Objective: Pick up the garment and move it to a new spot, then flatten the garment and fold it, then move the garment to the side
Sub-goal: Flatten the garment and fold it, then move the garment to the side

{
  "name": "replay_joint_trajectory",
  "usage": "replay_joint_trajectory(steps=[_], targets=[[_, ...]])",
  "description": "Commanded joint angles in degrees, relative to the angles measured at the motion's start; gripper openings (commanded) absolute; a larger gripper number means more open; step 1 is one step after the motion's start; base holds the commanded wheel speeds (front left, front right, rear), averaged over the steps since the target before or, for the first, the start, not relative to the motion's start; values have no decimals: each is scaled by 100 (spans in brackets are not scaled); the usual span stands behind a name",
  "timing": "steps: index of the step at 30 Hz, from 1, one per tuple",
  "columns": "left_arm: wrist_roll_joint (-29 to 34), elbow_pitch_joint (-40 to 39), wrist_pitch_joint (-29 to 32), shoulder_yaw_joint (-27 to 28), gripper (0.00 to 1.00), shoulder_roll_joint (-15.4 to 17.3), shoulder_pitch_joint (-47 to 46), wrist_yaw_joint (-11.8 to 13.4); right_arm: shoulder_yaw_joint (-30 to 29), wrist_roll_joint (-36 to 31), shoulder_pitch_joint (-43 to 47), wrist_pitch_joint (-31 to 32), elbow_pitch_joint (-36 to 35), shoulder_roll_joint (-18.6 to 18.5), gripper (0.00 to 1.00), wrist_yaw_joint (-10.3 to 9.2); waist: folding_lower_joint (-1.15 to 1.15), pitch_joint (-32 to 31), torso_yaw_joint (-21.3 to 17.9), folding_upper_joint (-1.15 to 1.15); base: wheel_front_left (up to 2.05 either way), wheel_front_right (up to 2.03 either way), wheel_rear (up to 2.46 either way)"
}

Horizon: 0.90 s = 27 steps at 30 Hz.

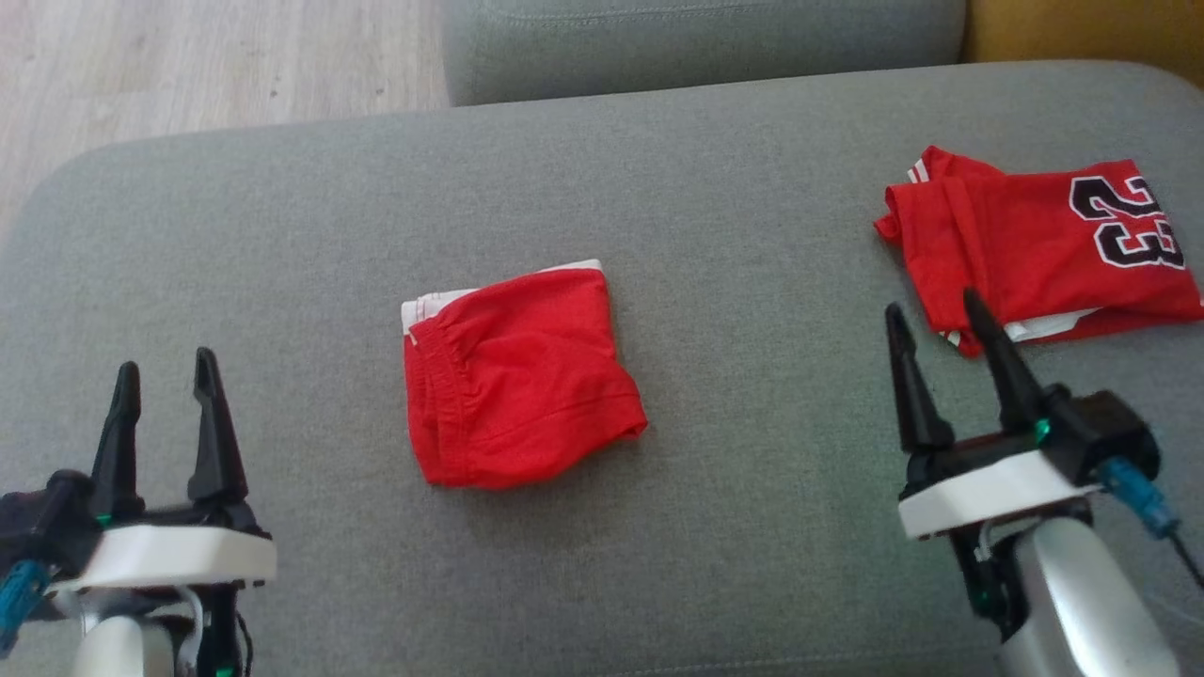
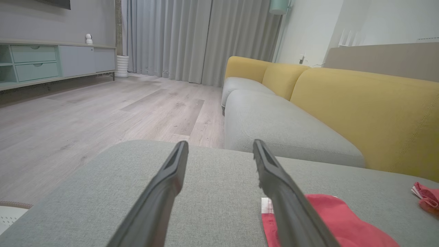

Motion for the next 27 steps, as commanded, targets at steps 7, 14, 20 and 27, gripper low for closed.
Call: replay_joint_trajectory(steps=[7, 14, 20, 27], targets=[[105, -93, -30, 200, 100, 23, -87, -33, 53, -188, -32, -53, 19, 137, 100, -4, 0, -99, 2, 0, 0, 0, 0], [153, -56, -30, 108, 100, 8, -116, -60, 280, -29, -208, -25, 315, 158, 100, -4, 0, -121, 122, 0, 0, 0, 0], [118, -40, -30, -37, 100, 0, -188, -74, 1002, 653, -873, 707, 756, 157, 100, -4, 0, -14, 433, 0, 0, 0, 0], [59, 16, -30, -259, 100, -10, -327, -83, 1855, 1839, -2010, 1979, 1660, -23, 100, -4, 0, 171, 1069, 0, 0, 0, 0]])
